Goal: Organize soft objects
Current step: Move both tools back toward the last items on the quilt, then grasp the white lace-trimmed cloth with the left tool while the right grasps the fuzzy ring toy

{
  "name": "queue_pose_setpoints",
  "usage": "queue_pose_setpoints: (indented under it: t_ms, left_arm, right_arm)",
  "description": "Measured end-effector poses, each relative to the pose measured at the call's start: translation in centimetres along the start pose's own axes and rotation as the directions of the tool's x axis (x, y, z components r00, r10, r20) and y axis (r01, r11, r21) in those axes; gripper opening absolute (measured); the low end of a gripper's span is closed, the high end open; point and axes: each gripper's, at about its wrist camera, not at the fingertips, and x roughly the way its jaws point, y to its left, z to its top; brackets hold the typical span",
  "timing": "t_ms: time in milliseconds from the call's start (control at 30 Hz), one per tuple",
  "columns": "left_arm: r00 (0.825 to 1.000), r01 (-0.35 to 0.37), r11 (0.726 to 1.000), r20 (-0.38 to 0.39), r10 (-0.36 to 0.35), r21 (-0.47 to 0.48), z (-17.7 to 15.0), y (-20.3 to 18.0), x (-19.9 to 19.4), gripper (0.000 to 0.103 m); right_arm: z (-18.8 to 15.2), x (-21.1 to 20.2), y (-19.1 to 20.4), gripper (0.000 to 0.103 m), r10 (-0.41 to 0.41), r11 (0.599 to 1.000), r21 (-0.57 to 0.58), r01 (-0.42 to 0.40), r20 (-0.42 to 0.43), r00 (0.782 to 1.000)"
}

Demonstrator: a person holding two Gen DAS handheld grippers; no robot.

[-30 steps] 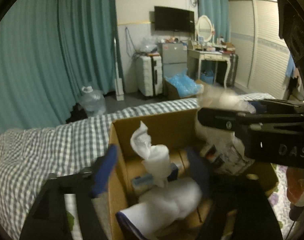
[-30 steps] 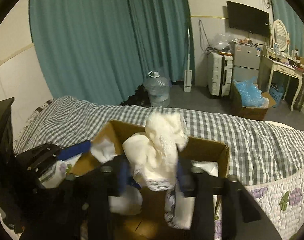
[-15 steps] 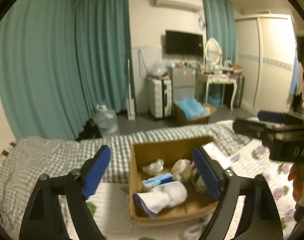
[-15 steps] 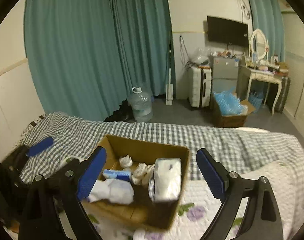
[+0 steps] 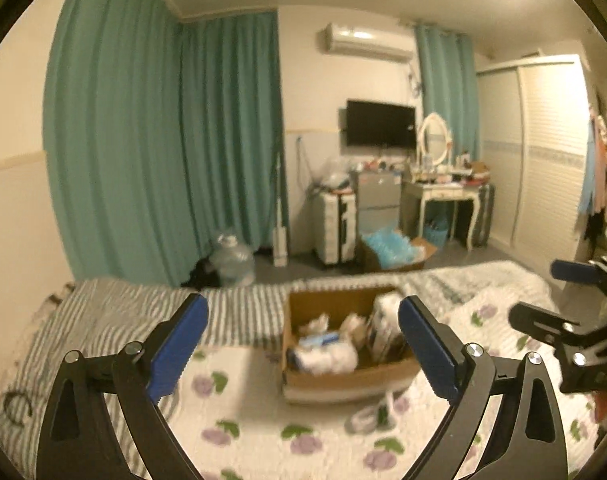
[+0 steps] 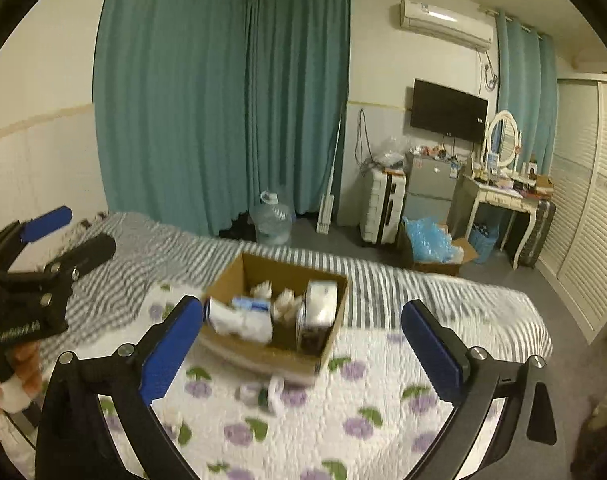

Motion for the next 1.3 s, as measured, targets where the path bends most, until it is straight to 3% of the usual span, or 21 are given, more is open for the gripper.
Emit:
queue_pose_setpoints:
  t_ms: [133, 200, 333, 433, 567, 633, 733, 833, 900, 933, 1033, 1300]
  left_arm:
    - [0.996, -0.020, 1.000, -0.088, 0.020, -0.003, -4.5, 0.1, 1.3, 0.097]
    - [0.990, -0.038, 0.999, -0.137, 0.037, -0.002, -7.4, 0.0, 2.3, 0.097]
    - [0.967, -0.087, 0.996, -0.240, 0.088, 0.015, -13.4, -0.2, 4.9, 0.097]
    - [0.949, -0.089, 0.996, -0.302, 0.086, 0.005, -16.7, 0.0, 6.1, 0.097]
    - [0.904, -0.097, 0.995, -0.420, 0.083, -0.011, -20.9, -0.1, 8.0, 0.097]
    - [0.890, -0.085, 0.996, -0.451, 0.073, -0.005, -22.1, -0.3, 8.4, 0.097]
    - [0.854, -0.037, 0.997, -0.521, -0.007, -0.074, -23.5, 0.3, 9.5, 0.097]
    - [0.822, -0.053, 0.993, -0.569, -0.017, -0.106, -24.3, 0.8, 10.4, 0.096]
    - [0.820, -0.056, 0.993, -0.572, -0.014, -0.104, -24.4, 0.6, 10.4, 0.090]
    - [0.822, -0.054, 0.993, -0.569, -0.013, -0.101, -24.5, 0.5, 10.4, 0.077]
    - [0.822, -0.036, 0.994, -0.569, -0.027, -0.099, -24.5, 0.1, 10.0, 0.059]
    - [0.821, -0.035, 0.990, -0.568, -0.048, -0.134, -24.0, 0.9, 9.2, 0.055]
  right_arm:
    - [-4.8, 1.3, 0.6, 0.100, 0.032, 0.999, 0.036, -0.029, -0.071, 0.997]
    - [-6.8, 2.5, 0.9, 0.100, 0.011, 0.999, 0.046, -0.007, -0.088, 0.996]
    - [-11.6, 7.0, 0.7, 0.100, 0.018, 0.995, 0.100, -0.001, -0.169, 0.985]
    - [-14.4, 9.8, 0.1, 0.100, 0.016, 0.991, 0.134, 0.016, -0.232, 0.973]
    - [-17.7, 12.0, 0.4, 0.100, 0.018, 0.992, 0.126, 0.019, -0.283, 0.959]
    - [-18.7, 12.5, 0.5, 0.100, 0.005, 0.993, 0.112, 0.029, -0.290, 0.957]
    - [-19.2, 12.8, 0.9, 0.100, 0.001, 0.995, 0.100, 0.030, -0.294, 0.956]
    - [-19.3, 12.9, 1.1, 0.100, -0.006, 0.995, 0.094, 0.035, -0.296, 0.955]
    - [-19.5, 13.1, 1.0, 0.100, -0.003, 0.994, 0.099, 0.035, -0.302, 0.953]
    - [-19.6, 13.1, 1.0, 0.100, -0.002, 0.994, 0.101, 0.034, -0.304, 0.953]
    - [-19.7, 13.1, 1.0, 0.100, -0.004, 0.994, 0.100, 0.036, -0.306, 0.952]
    - [-20.1, 12.9, 1.1, 0.100, 0.007, 0.995, 0.098, 0.024, -0.307, 0.952]
